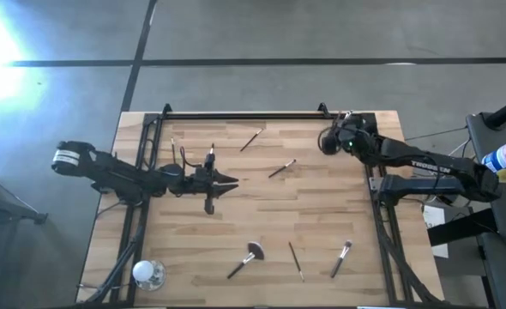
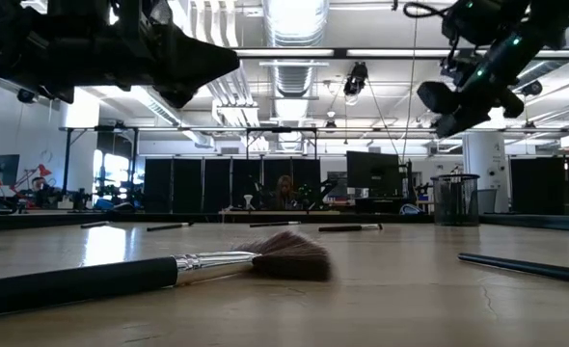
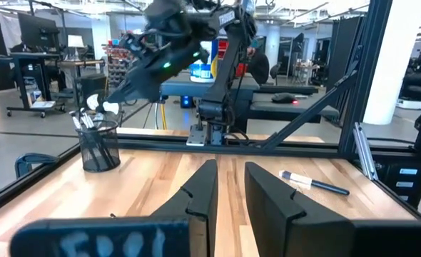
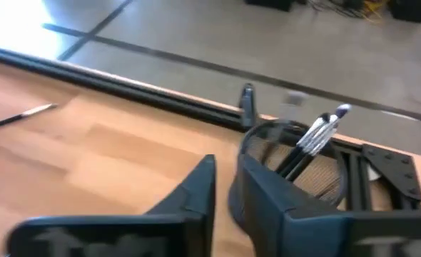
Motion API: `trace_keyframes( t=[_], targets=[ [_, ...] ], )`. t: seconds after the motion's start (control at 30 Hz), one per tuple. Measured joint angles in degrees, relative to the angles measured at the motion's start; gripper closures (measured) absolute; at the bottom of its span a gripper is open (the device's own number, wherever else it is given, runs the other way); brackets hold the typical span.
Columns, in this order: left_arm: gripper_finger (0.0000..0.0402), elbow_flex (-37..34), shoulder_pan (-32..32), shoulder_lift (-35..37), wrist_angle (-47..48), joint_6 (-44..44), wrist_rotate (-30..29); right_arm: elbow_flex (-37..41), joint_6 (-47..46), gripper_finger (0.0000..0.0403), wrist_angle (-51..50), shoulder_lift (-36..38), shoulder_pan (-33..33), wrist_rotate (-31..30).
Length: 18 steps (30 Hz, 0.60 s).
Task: Put items in baskets/containers
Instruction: Put the foundation brush into the pen holder
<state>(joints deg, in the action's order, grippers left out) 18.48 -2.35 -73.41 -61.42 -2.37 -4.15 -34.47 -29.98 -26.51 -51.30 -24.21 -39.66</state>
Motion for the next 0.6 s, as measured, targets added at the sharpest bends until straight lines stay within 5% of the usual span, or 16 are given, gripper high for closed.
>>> trace_keyframes(
  t=[0.1, 0.3, 0.6],
  targets=[
    [0.0335, 0.0, 0.0, 0.0, 0.82, -0.02, 0.01, 0.0, -1.72, 0.0386, -1.02, 1.18, 4.74, -2.09],
    [0.0335, -0.02, -0.02, -0.01, 1.88, -0.52, 0.01, 0.0, -8.02, 0.0392, -3.63, 1.12, 13.27, -2.54],
    [0.0335, -0.04, -0.05, 0.0, 4.58, -0.6, 0.07, -0.17, -29.46, 0.0392, -9.93, -5.37, 37.94, -5.22]
  ],
)
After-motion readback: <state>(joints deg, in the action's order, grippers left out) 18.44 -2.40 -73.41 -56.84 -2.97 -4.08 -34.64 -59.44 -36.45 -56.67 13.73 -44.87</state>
